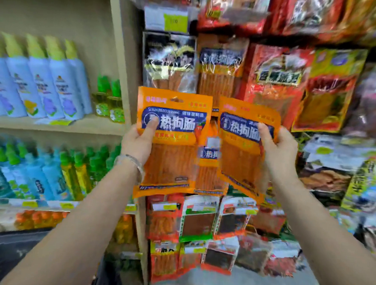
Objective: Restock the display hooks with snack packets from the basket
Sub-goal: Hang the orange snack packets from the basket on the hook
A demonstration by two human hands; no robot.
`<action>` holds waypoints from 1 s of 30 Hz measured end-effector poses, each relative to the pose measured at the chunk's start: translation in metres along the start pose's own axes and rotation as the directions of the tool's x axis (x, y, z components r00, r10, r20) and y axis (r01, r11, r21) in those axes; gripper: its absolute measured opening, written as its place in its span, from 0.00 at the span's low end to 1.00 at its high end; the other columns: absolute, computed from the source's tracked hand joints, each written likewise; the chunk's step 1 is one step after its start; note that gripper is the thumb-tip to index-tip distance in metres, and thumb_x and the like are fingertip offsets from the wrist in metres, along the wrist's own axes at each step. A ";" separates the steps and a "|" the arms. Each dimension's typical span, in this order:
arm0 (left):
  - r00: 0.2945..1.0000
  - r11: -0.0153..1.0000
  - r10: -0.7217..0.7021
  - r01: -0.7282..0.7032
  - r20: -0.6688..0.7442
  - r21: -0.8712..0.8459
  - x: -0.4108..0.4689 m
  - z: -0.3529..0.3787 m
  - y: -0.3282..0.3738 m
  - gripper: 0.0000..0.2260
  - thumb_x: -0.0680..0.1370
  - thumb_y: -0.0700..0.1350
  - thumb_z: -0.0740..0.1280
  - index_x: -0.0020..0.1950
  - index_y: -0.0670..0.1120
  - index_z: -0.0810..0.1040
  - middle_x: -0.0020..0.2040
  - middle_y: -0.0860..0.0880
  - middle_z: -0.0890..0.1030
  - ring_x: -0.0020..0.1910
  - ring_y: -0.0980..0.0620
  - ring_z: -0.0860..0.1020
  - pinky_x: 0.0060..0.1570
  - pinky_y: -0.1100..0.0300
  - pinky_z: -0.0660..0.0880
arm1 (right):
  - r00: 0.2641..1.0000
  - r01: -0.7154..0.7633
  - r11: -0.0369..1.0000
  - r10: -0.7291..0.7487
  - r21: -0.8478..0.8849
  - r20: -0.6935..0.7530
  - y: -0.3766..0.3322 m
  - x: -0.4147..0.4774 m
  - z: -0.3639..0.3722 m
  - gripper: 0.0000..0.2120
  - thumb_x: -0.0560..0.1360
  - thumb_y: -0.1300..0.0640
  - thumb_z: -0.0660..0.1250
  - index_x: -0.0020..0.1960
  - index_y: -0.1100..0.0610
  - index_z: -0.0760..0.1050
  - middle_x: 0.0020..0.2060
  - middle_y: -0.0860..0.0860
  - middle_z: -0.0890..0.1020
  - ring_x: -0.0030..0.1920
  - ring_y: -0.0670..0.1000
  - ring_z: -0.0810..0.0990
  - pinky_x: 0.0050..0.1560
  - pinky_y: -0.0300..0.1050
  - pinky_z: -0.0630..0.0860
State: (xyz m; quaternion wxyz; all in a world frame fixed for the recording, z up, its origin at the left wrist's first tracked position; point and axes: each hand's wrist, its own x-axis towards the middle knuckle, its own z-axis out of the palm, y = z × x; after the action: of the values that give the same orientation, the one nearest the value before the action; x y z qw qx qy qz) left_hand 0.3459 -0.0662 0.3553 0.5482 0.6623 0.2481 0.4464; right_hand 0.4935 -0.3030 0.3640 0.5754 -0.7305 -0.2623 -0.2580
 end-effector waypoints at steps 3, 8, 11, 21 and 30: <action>0.997 0.997 0.076 -0.077 0.019 0.014 0.022 0.017 0.020 0.10 0.76 0.57 0.66 0.39 0.53 0.78 0.36 0.60 0.80 0.36 0.64 0.77 0.38 0.69 0.73 | 1.000 0.022 1.000 -0.022 0.020 -0.021 -0.015 0.041 0.004 0.21 0.78 0.49 0.64 0.32 0.48 0.57 0.28 0.44 0.62 0.27 0.39 0.62 0.29 0.34 0.60; 0.981 0.981 0.192 -0.192 0.028 0.019 0.063 0.041 0.044 0.12 0.76 0.57 0.66 0.35 0.52 0.77 0.26 0.64 0.78 0.28 0.69 0.76 0.29 0.73 0.70 | 0.998 0.019 0.993 -0.012 0.117 -0.060 -0.035 0.106 0.022 0.12 0.77 0.49 0.65 0.39 0.54 0.76 0.38 0.52 0.82 0.40 0.50 0.79 0.44 0.50 0.75; 0.978 0.979 0.203 -0.203 0.045 0.000 0.087 0.051 0.051 0.13 0.75 0.58 0.65 0.37 0.52 0.77 0.29 0.60 0.81 0.29 0.63 0.79 0.32 0.64 0.74 | 0.999 -0.016 0.981 0.024 0.193 -0.038 -0.044 0.138 0.036 0.11 0.77 0.48 0.64 0.44 0.54 0.78 0.47 0.57 0.83 0.49 0.56 0.81 0.53 0.54 0.77; 0.968 0.973 0.231 -0.229 0.101 -0.035 0.123 0.069 0.055 0.13 0.75 0.60 0.64 0.37 0.52 0.75 0.29 0.61 0.81 0.29 0.63 0.79 0.29 0.66 0.73 | 0.988 -0.145 0.922 0.157 0.358 -0.005 -0.035 0.191 0.092 0.09 0.76 0.50 0.66 0.44 0.56 0.73 0.37 0.54 0.74 0.37 0.50 0.72 0.40 0.45 0.66; 0.969 0.977 0.213 -0.213 0.123 -0.014 0.135 0.086 0.051 0.12 0.75 0.60 0.64 0.41 0.52 0.77 0.33 0.60 0.82 0.33 0.62 0.81 0.35 0.62 0.74 | 0.999 -0.033 0.960 0.029 0.277 0.019 -0.026 0.201 0.099 0.14 0.75 0.53 0.66 0.38 0.63 0.76 0.32 0.50 0.76 0.33 0.47 0.73 0.34 0.43 0.66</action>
State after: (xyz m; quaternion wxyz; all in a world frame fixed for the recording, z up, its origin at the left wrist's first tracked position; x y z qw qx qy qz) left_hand 0.4760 -0.0132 0.4465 0.5114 0.7115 0.1409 0.4608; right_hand 0.6300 -0.1840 0.4985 0.6740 -0.6487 -0.2886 -0.2042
